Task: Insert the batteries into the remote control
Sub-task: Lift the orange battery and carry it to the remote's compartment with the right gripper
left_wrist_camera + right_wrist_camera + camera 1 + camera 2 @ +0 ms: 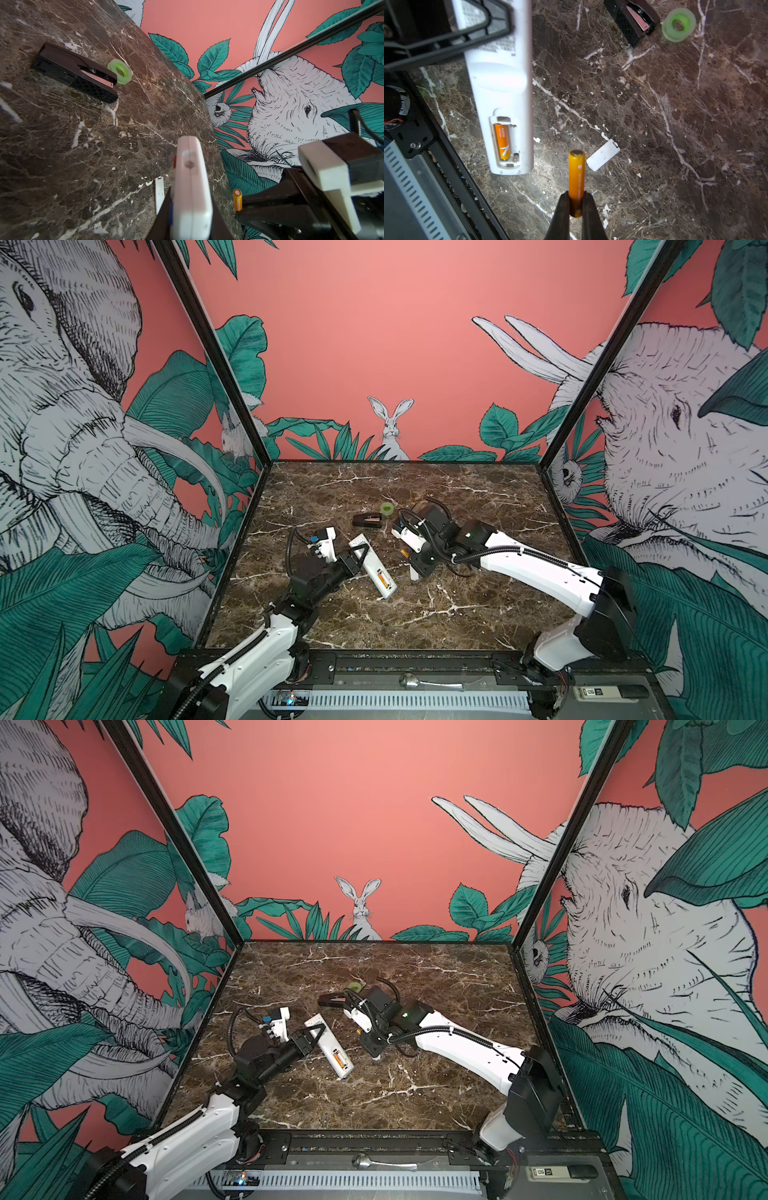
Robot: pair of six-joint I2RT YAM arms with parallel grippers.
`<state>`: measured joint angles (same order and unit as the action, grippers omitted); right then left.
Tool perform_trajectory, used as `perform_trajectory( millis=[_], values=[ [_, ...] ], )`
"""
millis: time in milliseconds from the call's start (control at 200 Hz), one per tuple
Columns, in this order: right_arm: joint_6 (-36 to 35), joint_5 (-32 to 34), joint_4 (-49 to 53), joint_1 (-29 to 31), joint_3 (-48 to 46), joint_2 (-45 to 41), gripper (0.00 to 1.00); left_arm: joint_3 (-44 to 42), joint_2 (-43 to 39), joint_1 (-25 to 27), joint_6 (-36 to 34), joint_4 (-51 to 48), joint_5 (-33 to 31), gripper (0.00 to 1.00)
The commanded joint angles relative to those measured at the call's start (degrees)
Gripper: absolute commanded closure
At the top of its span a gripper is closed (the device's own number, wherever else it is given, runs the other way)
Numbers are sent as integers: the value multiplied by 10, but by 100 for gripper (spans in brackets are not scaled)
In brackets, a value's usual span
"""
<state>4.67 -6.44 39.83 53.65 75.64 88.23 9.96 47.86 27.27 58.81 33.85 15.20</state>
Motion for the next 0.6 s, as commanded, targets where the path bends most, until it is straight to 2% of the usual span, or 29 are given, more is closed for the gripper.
perform_trajectory(
  millis=[0, 595],
  values=[
    [8, -14, -4, 13, 25, 9, 100, -5, -9, -2, 14, 31, -11, 100],
    [9, -54, -1, 42, 56, 60, 100, -9, -11, -3, 24, 32, -27, 100]
  ],
)
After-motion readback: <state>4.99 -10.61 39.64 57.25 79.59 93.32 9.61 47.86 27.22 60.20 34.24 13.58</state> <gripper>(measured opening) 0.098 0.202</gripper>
